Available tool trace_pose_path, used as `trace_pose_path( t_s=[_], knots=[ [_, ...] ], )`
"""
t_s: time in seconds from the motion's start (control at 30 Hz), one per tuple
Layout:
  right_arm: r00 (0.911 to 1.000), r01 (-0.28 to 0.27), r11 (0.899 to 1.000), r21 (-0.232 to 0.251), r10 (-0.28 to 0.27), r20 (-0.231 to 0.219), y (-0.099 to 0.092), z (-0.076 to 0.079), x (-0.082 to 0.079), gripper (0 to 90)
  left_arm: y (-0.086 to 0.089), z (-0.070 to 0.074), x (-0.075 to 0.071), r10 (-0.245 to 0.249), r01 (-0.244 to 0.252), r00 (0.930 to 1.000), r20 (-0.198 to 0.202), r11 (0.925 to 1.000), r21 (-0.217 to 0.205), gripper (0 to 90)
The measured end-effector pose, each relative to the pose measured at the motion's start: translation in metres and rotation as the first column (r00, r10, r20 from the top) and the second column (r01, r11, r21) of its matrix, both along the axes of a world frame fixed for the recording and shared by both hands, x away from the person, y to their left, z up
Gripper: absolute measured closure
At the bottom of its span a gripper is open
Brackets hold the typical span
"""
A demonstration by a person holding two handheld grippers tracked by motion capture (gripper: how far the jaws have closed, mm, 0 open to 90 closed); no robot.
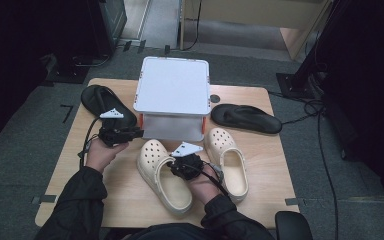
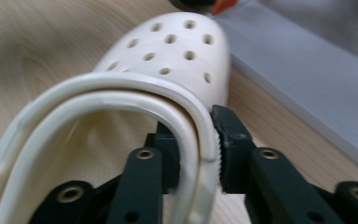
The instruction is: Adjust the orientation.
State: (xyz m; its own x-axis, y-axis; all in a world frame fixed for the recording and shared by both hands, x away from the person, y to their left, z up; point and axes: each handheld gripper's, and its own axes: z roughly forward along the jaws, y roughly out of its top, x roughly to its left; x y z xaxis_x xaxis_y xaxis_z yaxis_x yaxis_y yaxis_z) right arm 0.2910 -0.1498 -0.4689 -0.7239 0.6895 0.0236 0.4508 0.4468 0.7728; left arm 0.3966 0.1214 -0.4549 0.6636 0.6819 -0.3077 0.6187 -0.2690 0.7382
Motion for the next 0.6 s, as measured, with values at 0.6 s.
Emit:
trace_pose_path(
  t_s=[0.6],
  knots=[
    [0.9891,0.144,0.989,-0.034,-0.143,0.037,-0.009,0.024,0.039,76.3,0.005,0.016,0.001,-0.027,0.027,0.9995,0.017,0.9994,-0.022,62.7]
  ],
)
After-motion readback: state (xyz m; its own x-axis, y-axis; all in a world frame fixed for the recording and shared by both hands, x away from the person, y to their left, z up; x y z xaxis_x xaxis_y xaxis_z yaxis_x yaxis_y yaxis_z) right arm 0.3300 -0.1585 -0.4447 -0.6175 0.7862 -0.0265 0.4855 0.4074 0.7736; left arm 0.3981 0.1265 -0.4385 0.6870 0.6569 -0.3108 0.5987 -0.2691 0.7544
